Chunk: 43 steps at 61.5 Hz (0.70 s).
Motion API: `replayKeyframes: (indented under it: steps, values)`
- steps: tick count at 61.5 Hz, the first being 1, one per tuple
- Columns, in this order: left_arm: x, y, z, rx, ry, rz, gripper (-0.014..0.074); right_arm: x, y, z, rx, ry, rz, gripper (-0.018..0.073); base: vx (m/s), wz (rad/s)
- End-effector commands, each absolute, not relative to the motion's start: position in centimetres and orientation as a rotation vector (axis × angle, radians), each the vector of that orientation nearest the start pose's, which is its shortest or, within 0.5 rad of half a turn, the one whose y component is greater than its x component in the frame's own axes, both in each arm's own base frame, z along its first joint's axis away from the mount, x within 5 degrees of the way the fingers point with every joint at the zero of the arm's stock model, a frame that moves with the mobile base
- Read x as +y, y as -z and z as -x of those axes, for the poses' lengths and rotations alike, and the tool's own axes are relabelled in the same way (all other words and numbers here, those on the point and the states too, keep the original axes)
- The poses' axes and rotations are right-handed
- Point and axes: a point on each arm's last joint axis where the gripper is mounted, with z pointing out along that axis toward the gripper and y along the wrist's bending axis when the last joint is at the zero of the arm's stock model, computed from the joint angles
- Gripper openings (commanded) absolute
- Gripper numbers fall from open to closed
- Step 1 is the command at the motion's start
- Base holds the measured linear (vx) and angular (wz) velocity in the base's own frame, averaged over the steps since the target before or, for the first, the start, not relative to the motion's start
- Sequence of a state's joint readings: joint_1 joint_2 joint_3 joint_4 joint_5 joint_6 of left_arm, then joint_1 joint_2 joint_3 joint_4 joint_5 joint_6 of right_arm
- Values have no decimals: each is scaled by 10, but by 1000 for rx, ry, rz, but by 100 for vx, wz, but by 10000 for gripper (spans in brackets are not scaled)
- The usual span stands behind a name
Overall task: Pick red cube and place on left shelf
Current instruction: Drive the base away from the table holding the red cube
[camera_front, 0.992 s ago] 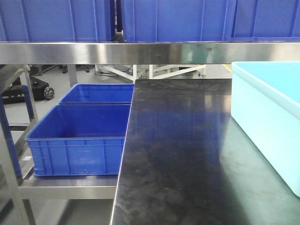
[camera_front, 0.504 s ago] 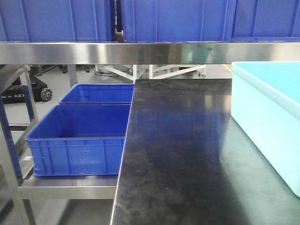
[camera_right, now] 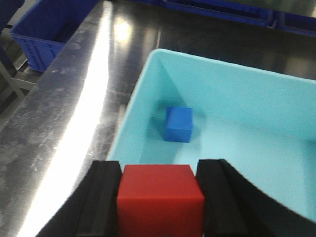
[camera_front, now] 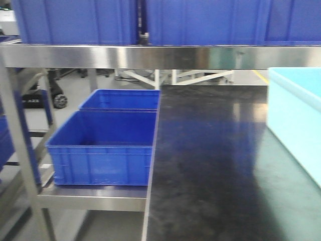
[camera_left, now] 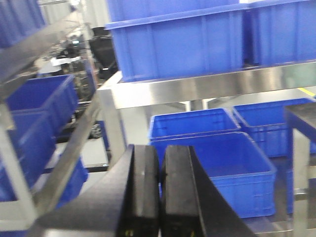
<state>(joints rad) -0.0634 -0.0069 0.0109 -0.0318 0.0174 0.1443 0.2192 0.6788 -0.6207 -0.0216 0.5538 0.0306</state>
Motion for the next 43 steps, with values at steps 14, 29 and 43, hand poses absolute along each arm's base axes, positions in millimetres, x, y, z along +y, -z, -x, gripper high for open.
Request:
replayKeyframes:
  steps: [14, 29, 43]
  values:
    - [-3, -208, -57, 1447, -36, -117, 106, 29, -329, -135, 1989, -133, 210, 59, -4, 26]
    - [-3, -208, -57, 1447, -36, -117, 106, 29, -329, -135, 1989, -133, 210, 59, -8, 25]
    - [-3, -208, -57, 1447, -36, -117, 106, 29, -329, -135, 1989, -133, 210, 59, -11, 34]
